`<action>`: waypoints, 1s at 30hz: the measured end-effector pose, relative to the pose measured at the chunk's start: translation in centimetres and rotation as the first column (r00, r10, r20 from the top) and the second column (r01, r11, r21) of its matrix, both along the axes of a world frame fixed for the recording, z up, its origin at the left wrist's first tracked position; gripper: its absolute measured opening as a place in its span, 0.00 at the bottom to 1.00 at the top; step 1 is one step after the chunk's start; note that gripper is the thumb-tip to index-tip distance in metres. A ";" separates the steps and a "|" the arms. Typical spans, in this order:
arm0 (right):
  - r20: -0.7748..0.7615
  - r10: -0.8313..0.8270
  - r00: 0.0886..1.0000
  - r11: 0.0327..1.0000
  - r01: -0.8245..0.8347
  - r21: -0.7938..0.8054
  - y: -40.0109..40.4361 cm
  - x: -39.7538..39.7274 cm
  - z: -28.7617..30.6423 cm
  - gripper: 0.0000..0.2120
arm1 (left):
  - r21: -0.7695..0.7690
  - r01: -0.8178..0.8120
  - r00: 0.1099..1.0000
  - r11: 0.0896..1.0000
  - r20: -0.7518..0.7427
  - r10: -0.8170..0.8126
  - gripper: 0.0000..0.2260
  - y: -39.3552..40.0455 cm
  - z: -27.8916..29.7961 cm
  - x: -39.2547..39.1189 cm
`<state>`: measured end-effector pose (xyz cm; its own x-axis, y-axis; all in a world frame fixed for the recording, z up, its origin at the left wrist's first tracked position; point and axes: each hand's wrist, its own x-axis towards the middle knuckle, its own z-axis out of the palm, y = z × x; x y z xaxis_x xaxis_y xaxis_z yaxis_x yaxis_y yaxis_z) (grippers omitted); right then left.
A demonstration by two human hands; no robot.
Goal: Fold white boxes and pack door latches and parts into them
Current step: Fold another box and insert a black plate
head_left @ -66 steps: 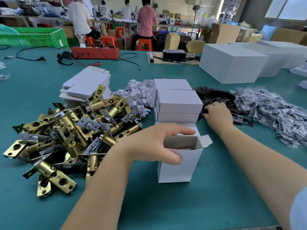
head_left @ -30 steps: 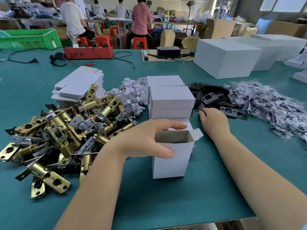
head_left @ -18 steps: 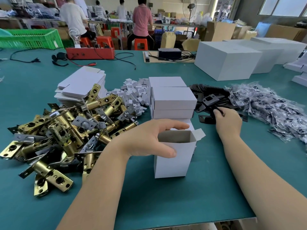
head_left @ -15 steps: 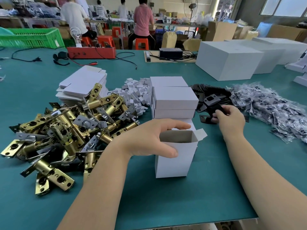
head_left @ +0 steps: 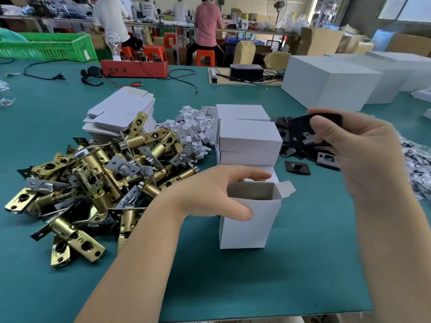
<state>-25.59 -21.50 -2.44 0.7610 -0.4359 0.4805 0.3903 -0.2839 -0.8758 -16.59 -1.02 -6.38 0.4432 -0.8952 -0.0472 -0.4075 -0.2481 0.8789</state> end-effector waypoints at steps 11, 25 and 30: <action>-0.339 0.018 0.940 0.929 -0.141 -0.343 4.6 -1.0 -2.1 0.05 | -0.121 0.084 0.994 0.989 -0.055 -0.091 0.24 -0.3 0.5 -0.5; -0.362 -0.023 0.932 0.882 -0.151 -0.447 4.6 -2.1 -1.3 0.03 | -0.142 0.085 0.987 0.986 -0.125 -0.103 0.26 -0.2 0.3 -0.2; -0.239 -0.138 0.961 0.827 -0.021 -0.562 5.8 -1.8 -2.1 0.12 | -0.196 0.085 0.966 0.977 -0.225 -0.129 0.27 0.5 0.2 0.7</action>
<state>-27.36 -15.72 -4.51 0.8729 -0.2031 0.4437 0.1406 -0.7660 -0.6273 -15.88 -0.47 -6.15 0.3408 -0.9396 0.0306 -0.1996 -0.0405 0.9790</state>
